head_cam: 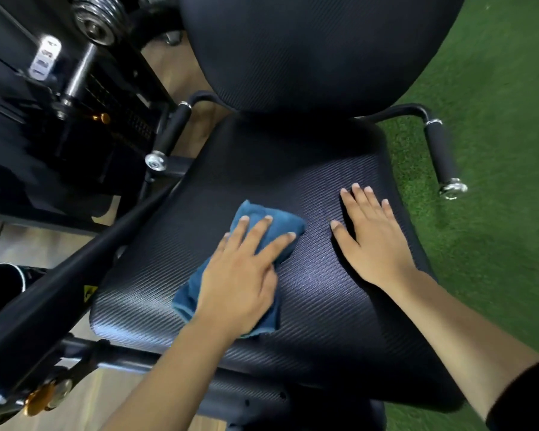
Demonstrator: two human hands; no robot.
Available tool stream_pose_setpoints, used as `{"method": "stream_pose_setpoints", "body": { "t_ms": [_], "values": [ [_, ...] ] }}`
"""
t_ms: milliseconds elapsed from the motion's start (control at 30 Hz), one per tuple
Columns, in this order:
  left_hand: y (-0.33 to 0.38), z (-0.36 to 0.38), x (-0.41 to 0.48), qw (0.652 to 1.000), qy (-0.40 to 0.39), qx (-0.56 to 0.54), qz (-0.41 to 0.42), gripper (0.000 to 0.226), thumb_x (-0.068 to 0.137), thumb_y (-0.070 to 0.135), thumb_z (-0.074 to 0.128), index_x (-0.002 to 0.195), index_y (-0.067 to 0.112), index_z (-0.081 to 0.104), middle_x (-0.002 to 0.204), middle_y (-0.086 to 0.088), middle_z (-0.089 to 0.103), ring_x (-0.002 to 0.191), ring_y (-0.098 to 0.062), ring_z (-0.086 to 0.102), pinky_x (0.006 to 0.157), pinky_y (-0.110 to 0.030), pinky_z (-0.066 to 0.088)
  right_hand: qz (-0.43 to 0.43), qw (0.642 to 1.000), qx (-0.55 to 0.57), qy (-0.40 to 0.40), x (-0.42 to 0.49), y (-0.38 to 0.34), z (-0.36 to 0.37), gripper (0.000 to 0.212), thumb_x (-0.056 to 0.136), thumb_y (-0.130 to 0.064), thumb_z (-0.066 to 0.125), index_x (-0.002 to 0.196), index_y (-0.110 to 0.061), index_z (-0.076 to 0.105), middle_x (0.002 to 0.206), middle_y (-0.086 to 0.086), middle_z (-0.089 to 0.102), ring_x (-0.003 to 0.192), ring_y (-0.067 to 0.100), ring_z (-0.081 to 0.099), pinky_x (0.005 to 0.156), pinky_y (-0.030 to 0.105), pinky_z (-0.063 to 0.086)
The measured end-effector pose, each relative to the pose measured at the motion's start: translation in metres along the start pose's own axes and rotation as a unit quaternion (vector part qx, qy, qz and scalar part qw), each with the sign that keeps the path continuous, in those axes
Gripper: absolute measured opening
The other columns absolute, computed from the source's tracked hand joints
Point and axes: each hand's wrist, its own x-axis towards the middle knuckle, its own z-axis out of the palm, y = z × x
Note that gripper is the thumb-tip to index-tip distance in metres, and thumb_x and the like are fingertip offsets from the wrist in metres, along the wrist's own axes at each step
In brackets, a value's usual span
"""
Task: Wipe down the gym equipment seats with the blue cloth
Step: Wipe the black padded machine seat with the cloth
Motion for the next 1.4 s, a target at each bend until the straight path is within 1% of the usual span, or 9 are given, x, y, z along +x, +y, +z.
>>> {"method": "stream_pose_setpoints", "body": {
  "t_ms": [133,300,467,733,867,1033,1200,1333,1400],
  "values": [
    [-0.057,-0.012,0.012,0.993,0.055,0.004,-0.108,0.060,0.081,0.032,0.029,0.138,0.030,0.046,0.148,-0.010,0.038,0.134,-0.041,0.031,0.104,-0.059,0.035,0.011,1.000,-0.002,-0.008,-0.015,0.022,-0.008,0.077,0.086,-0.065,0.008,0.152,-0.027,0.015,0.160,-0.004,0.005,0.148,0.013,-0.002,0.121,0.040,0.000],
    [-0.055,-0.008,0.078,0.966,0.071,0.031,-0.245,0.055,0.093,0.025,0.039,0.147,0.029,0.031,0.156,-0.007,0.023,0.142,-0.037,0.016,0.113,-0.050,0.021,0.023,1.000,-0.018,-0.002,-0.016,0.024,-0.007,0.074,0.088,-0.062,0.008,0.152,-0.028,0.013,0.161,-0.002,0.005,0.148,0.016,-0.002,0.121,0.043,0.002],
    [-0.012,0.006,0.108,0.979,0.040,0.059,-0.189,0.055,0.094,0.029,0.037,0.148,0.030,0.026,0.156,-0.004,0.020,0.142,-0.035,0.013,0.112,-0.049,0.023,0.025,0.999,-0.023,-0.002,-0.017,0.025,-0.006,0.072,0.089,-0.061,0.008,0.153,-0.028,0.012,0.161,-0.003,0.004,0.148,0.016,-0.004,0.121,0.043,0.001],
    [-0.003,0.000,0.043,0.998,-0.007,0.004,0.056,0.059,0.086,0.032,0.025,0.144,0.036,0.033,0.154,0.000,0.028,0.143,-0.031,0.021,0.113,-0.046,0.028,0.025,0.999,-0.018,-0.007,-0.018,0.022,-0.008,0.070,0.090,-0.059,0.011,0.153,-0.029,0.009,0.161,-0.004,0.001,0.148,0.014,-0.007,0.121,0.041,-0.001],
    [-0.054,-0.004,0.067,0.999,0.034,0.014,-0.016,0.058,0.084,0.029,0.028,0.141,0.030,0.039,0.148,-0.010,0.037,0.135,-0.040,0.032,0.108,-0.055,0.032,0.026,0.999,-0.023,-0.012,-0.015,0.021,-0.008,0.069,0.090,-0.059,0.009,0.153,-0.030,0.006,0.160,-0.006,-0.003,0.147,0.013,-0.010,0.121,0.041,-0.001],
    [-0.025,0.004,0.136,0.981,0.053,0.028,-0.183,0.056,0.090,0.027,0.040,0.146,0.027,0.034,0.153,-0.007,0.028,0.140,-0.038,0.019,0.113,-0.051,0.021,0.028,0.999,-0.034,-0.013,-0.015,0.023,-0.008,0.069,0.091,-0.058,0.009,0.153,-0.029,0.005,0.160,-0.005,-0.003,0.147,0.013,-0.011,0.120,0.040,-0.003],
    [0.038,0.019,0.137,0.999,0.014,0.030,-0.031,0.057,0.091,0.030,0.034,0.147,0.031,0.026,0.156,-0.003,0.021,0.143,-0.033,0.013,0.115,-0.049,0.019,0.030,0.999,-0.031,-0.016,-0.015,0.024,-0.007,0.068,0.090,-0.056,0.007,0.152,-0.030,0.000,0.159,-0.007,-0.007,0.146,0.011,-0.014,0.120,0.037,-0.005],
    [0.028,0.013,0.092,0.993,-0.020,-0.006,0.118,0.059,0.087,0.031,0.022,0.145,0.034,0.031,0.155,0.002,0.025,0.145,-0.028,0.013,0.117,-0.045,0.017,0.039,0.999,-0.018,-0.012,-0.015,0.023,-0.006,0.069,0.090,-0.050,0.007,0.152,-0.021,-0.002,0.159,-0.009,-0.009,0.144,0.005,-0.017,0.120,0.035,-0.006],
    [0.009,0.009,0.091,0.990,-0.030,-0.021,0.139,0.059,0.086,0.029,0.025,0.145,0.037,0.032,0.155,0.005,0.027,0.145,-0.026,0.015,0.117,-0.043,0.015,0.040,0.999,-0.009,-0.008,-0.014,0.022,-0.007,0.069,0.091,-0.048,0.010,0.152,-0.019,-0.001,0.159,-0.009,-0.008,0.145,0.005,-0.016,0.120,0.035,-0.005]
  ]
}}
